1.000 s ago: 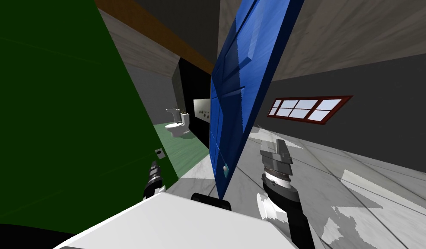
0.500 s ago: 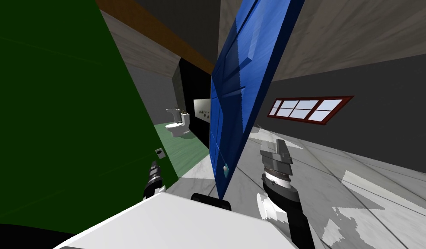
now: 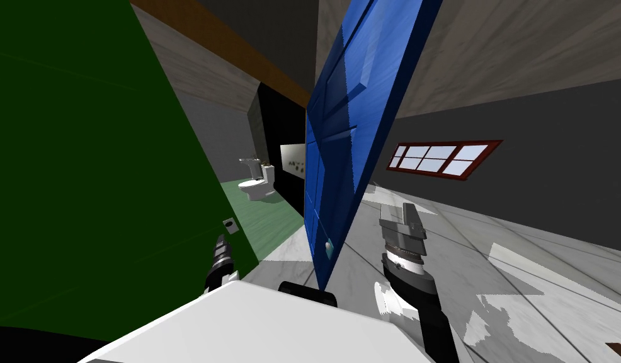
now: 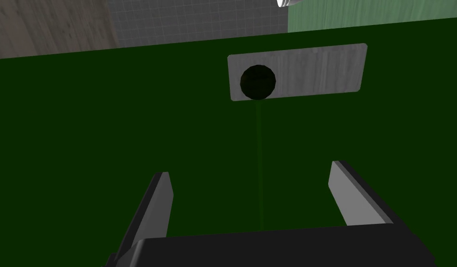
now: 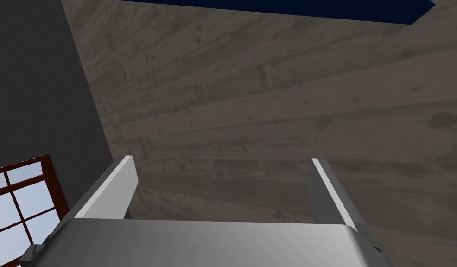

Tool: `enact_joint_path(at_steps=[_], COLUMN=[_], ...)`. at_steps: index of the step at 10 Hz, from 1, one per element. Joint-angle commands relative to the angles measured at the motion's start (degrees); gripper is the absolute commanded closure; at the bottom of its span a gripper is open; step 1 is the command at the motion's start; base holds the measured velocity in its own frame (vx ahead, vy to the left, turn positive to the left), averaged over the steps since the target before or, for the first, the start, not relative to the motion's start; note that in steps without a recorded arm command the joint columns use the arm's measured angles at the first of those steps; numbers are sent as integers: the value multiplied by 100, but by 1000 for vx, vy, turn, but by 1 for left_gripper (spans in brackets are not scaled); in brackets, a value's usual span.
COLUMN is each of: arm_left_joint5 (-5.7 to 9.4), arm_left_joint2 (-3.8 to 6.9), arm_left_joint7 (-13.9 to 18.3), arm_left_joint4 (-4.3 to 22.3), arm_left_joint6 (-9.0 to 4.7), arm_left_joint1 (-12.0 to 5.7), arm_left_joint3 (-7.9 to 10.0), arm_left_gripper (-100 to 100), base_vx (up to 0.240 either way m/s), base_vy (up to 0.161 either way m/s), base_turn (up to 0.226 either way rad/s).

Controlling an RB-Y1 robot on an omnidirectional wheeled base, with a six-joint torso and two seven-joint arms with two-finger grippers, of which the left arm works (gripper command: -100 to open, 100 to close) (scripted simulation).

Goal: Pull the door open

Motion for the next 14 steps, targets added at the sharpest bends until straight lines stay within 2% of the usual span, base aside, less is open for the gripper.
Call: enact_joint_path(at_steps=[1, 9, 10, 12, 13, 14], arm_left_joint5=[7, 7, 30, 30, 71, 77], arm_left_joint2=[0, 0, 168, 168, 8, -76], arm_left_joint7=[2, 2, 6, 6, 14, 15], arm_left_joint4=[52, 52, 79, 79, 128, 135], arm_left_joint6=[-21, -21, -24, -24, -29, -30], arm_left_joint1=[0, 0, 7, 7, 21, 23], arm_left_joint3=[9, 9, 40, 40, 96, 105], arm_left_gripper=[-100, -100, -100, -100, -100, -100], base_vx=[0, 0, 1, 6, 20, 23], base_vy=[0, 0, 10, 3, 2, 5], base_turn=[0, 0, -18, -24, -65, -79])
